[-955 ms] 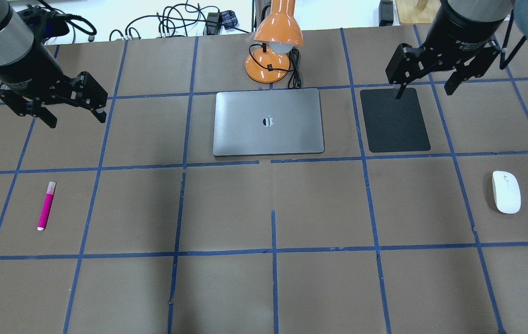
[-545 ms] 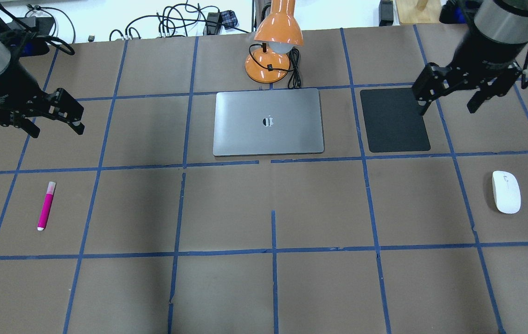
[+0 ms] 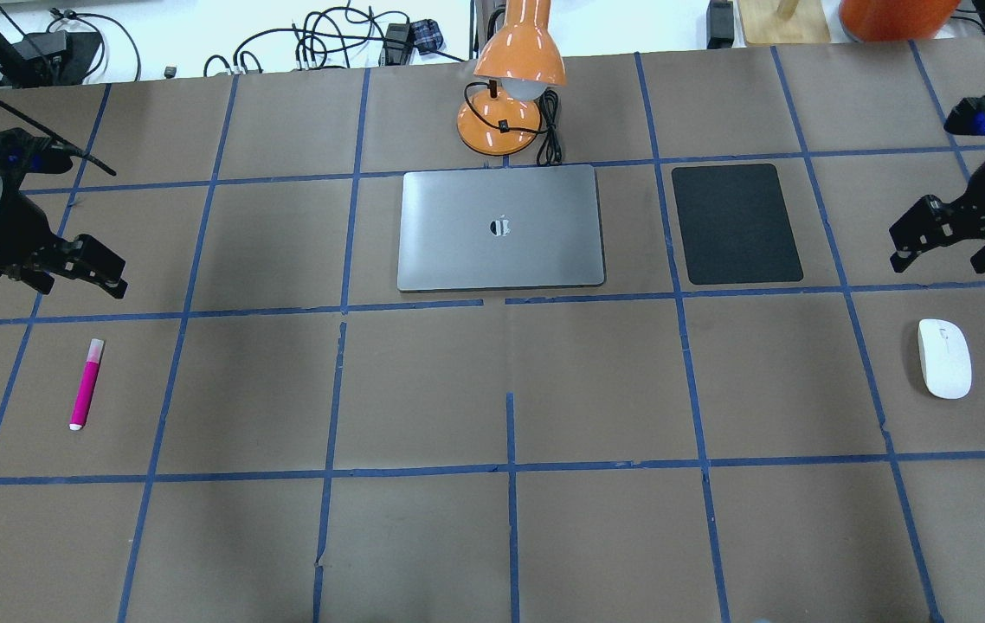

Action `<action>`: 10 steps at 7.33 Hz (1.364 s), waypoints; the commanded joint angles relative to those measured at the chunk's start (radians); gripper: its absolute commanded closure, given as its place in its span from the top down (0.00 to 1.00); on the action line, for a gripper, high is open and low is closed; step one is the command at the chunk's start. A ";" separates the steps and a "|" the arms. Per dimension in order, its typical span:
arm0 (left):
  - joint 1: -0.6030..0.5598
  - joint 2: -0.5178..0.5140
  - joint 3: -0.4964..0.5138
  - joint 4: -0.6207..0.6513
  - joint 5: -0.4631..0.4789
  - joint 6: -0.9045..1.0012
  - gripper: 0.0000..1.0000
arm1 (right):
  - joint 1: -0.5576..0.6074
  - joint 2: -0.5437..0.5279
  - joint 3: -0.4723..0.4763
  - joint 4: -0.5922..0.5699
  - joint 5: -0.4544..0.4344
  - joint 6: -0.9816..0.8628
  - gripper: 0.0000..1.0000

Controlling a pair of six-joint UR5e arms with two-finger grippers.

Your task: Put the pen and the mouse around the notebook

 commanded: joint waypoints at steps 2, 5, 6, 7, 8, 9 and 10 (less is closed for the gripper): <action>0.126 -0.043 -0.131 0.191 0.009 0.137 1.00 | -0.123 0.122 0.132 -0.288 -0.007 -0.120 1.00; 0.180 -0.113 -0.142 0.239 0.009 0.123 1.00 | -0.125 0.153 0.184 -0.334 -0.013 -0.099 1.00; 0.191 -0.144 -0.142 0.270 0.010 0.124 1.00 | -0.126 0.169 0.177 -0.340 -0.042 -0.100 1.00; 0.195 -0.173 -0.142 0.281 0.010 0.123 1.00 | -0.128 0.172 0.183 -0.351 -0.044 -0.113 1.00; 0.201 -0.199 -0.143 0.281 0.009 0.118 1.00 | -0.131 0.182 0.180 -0.357 -0.044 -0.114 1.00; 0.203 -0.216 -0.143 0.284 0.009 0.118 1.00 | -0.135 0.190 0.183 -0.357 -0.043 -0.114 1.00; 0.203 -0.225 -0.143 0.284 0.010 0.118 0.98 | -0.138 0.196 0.181 -0.359 -0.043 -0.120 0.99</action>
